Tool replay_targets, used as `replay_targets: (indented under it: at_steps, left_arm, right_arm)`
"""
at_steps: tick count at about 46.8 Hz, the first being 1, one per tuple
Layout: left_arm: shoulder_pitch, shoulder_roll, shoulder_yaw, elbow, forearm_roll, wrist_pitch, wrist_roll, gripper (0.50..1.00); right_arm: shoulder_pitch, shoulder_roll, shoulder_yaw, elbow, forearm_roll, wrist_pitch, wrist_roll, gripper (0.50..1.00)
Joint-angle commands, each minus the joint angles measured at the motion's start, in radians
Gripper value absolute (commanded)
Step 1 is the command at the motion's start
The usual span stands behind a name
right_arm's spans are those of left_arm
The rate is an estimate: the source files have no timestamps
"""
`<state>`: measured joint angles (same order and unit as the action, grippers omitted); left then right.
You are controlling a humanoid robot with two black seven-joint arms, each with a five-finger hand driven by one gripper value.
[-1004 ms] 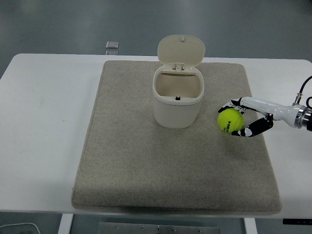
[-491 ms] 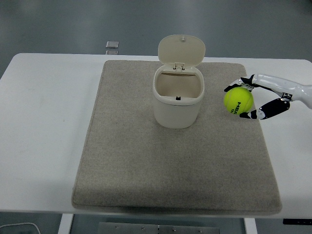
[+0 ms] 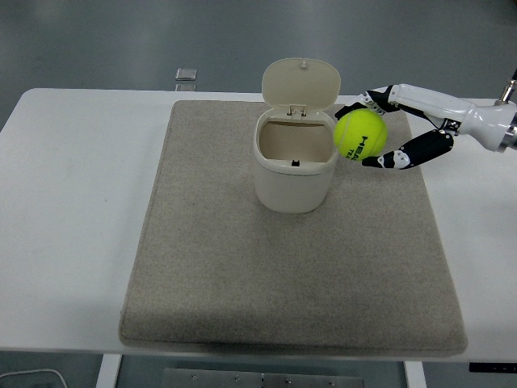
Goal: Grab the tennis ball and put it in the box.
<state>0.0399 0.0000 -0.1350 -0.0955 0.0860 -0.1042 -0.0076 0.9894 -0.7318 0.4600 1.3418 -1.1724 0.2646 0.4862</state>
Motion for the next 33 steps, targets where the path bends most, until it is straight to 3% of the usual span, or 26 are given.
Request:
replay_targets:
  at_steps: [1, 10, 24, 29, 33]
  left_arm:
    - [0.000, 0.000, 0.000, 0.000, 0.000, 0.000, 0.000, 0.992]
    - [0.000, 0.000, 0.000, 0.000, 0.000, 0.000, 0.000, 0.992]
    - [0.000, 0.000, 0.000, 0.000, 0.000, 0.000, 0.000, 0.992]
    - [0.000, 0.000, 0.000, 0.000, 0.000, 0.000, 0.000, 0.992]
    - [0.000, 0.000, 0.000, 0.000, 0.000, 0.000, 0.000, 0.992]
  right_arm:
    - [0.020, 0.035, 0.002, -0.006, 0.000, -0.004, -0.014, 0.500]
    - [0.029, 0.132, 0.002, -0.047, 0.002, -0.016, -0.141, 0.500]
    - [0.025, 0.169, 0.000, -0.062, 0.002, -0.050, -0.169, 0.500]
    - [0.023, 0.181, 0.000, -0.070, 0.002, -0.059, -0.196, 0.564]
    - [0.022, 0.187, -0.001, -0.076, 0.002, -0.059, -0.210, 0.655]
